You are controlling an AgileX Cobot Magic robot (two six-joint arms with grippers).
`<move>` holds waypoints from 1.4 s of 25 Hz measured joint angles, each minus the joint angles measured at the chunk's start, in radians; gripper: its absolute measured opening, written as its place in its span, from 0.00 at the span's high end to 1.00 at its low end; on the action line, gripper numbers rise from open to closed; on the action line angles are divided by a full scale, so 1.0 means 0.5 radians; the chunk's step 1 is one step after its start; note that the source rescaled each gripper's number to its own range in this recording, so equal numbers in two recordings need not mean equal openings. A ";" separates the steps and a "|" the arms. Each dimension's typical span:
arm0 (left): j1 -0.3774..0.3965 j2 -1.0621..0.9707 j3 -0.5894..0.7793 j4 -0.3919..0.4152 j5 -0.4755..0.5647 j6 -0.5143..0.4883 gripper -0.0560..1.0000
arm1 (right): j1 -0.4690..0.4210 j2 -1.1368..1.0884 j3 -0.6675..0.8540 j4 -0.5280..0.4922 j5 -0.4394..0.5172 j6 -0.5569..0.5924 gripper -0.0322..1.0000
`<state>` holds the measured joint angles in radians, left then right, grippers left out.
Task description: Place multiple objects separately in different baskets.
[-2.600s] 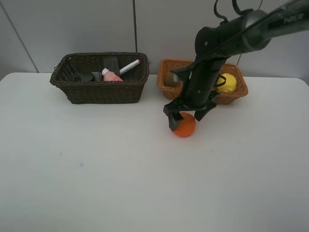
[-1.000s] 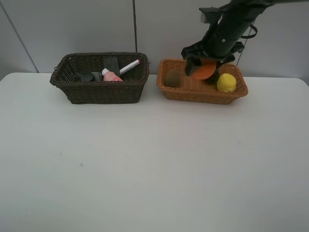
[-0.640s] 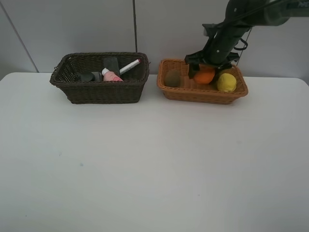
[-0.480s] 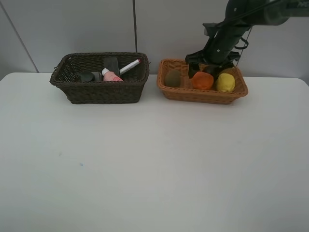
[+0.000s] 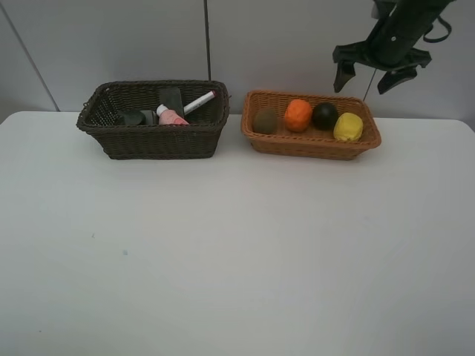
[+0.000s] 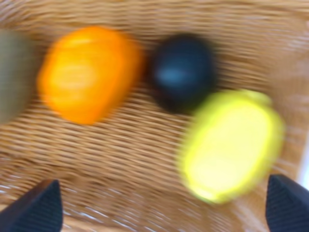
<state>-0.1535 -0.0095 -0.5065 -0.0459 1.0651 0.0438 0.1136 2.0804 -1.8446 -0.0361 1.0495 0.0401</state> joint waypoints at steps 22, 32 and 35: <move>0.000 0.000 0.000 0.000 0.000 0.000 0.05 | -0.349 -2.374 1.994 0.050 -0.119 0.045 0.00; 0.000 0.000 0.000 0.000 0.000 0.000 0.05 | -0.349 -3.773 2.411 0.098 0.186 0.046 0.00; 0.000 0.000 0.000 0.000 0.000 0.000 0.05 | -0.349 -4.034 2.456 0.115 0.259 0.046 0.00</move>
<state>-0.1535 -0.0095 -0.5065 -0.0459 1.0651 0.0438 -0.0610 0.0634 -0.6167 0.0213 1.1792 0.0629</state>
